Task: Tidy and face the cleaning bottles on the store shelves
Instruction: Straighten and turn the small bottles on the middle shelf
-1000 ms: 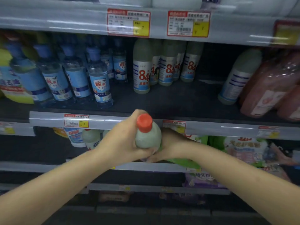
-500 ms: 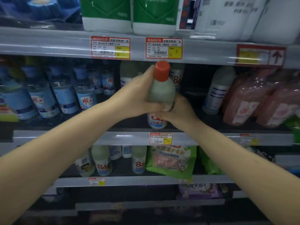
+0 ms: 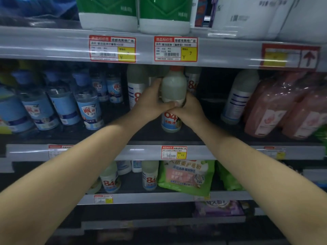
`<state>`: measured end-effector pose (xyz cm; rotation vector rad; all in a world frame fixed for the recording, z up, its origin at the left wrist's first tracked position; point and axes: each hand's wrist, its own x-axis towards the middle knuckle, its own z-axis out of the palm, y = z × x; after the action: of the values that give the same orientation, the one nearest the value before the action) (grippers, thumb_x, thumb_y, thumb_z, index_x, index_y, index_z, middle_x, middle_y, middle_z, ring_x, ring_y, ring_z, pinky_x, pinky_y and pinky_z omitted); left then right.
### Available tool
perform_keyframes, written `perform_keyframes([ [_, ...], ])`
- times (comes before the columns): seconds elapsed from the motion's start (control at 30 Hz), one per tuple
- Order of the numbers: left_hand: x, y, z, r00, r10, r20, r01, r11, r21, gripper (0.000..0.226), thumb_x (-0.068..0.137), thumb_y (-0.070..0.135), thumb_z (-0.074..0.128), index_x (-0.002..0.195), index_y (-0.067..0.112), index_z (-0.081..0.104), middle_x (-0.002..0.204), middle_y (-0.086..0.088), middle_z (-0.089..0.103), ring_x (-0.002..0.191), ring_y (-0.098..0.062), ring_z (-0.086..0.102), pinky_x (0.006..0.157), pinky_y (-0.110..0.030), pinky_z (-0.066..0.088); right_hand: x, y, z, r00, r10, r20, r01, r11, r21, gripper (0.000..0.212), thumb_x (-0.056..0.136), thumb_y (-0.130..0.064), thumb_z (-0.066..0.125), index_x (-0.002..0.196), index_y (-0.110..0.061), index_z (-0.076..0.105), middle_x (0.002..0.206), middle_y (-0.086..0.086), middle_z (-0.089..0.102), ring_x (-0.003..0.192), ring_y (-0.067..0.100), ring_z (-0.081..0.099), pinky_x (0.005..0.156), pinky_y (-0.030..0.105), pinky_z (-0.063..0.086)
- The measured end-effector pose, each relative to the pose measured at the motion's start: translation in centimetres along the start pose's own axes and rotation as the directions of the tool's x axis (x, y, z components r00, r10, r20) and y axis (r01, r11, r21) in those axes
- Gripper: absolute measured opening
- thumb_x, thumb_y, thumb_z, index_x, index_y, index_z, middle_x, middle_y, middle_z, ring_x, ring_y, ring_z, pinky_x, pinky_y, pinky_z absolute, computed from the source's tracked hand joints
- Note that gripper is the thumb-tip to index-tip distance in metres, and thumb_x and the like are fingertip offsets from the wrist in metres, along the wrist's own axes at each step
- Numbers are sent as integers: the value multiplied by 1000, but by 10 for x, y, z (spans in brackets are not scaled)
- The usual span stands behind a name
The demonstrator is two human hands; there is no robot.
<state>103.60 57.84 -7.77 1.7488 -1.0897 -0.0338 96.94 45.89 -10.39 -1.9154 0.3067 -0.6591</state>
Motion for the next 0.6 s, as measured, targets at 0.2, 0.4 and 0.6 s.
perform_keyframes([
  [0.2,12,-16,8,996,-18,-85,16,1000,-18,59,77,13,72,128,10,43,125,-7,56,113,-17,55,95,-32,47,16,10,2,997,40,69,-45,997,70,60,74,-3,73,128,-9,48,122,12,61,113,22,58,97,40,48],
  [0.4,15,-23,9,994,-10,-106,10,1000,1,60,79,13,70,131,9,40,125,-7,56,111,-14,54,96,-31,46,19,37,7,979,114,167,-91,986,-138,72,59,-18,85,123,-11,52,116,7,65,108,18,61,96,43,49],
  [0.6,8,-42,19,986,20,-167,7,987,163,50,85,15,61,131,7,43,124,-12,58,113,-23,56,97,-38,45,20,38,23,996,91,-5,-90,975,-203,73,65,-20,83,127,-10,48,123,9,63,111,22,60,92,33,49],
])
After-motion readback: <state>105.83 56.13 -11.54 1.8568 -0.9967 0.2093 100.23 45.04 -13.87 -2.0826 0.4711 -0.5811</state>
